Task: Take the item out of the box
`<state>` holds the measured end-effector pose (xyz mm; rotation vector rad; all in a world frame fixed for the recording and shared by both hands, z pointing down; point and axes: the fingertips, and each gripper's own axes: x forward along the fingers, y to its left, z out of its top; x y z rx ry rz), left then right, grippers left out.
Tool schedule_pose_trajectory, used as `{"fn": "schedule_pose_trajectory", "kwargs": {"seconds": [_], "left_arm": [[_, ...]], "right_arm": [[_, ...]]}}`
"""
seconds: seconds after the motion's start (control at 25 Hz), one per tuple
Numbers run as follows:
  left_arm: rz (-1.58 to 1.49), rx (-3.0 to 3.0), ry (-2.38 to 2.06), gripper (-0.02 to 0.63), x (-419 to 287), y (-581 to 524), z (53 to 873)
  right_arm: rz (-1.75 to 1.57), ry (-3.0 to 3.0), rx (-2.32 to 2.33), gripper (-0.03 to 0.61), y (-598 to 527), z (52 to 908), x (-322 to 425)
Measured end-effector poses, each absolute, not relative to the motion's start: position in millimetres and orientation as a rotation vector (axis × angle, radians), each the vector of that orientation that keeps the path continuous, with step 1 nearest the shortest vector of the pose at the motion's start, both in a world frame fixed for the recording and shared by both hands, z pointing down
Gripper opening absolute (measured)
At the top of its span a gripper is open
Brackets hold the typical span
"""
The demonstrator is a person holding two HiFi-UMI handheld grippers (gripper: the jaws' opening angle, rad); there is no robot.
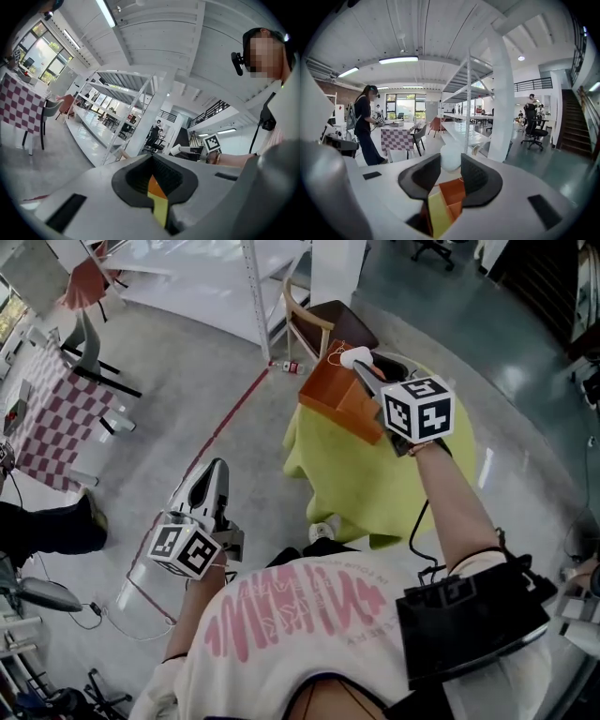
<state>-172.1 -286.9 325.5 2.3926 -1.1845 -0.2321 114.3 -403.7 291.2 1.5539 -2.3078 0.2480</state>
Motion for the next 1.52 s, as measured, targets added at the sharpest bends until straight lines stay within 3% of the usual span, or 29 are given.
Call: {"fn": "schedule_pose_trajectory", "kwargs": {"seconds": [0.84,1.52], "left_arm": [[-0.454,2.647,-0.966,0.006,-150,-210,220],[-0.359,2.685,-0.856,0.006,-126,-157,231]], "right_arm": [[0.122,-2.44,1.989,0.132,-229,208,108],[0.303,-2.556,1.989,0.132,-142,216,90]]}}
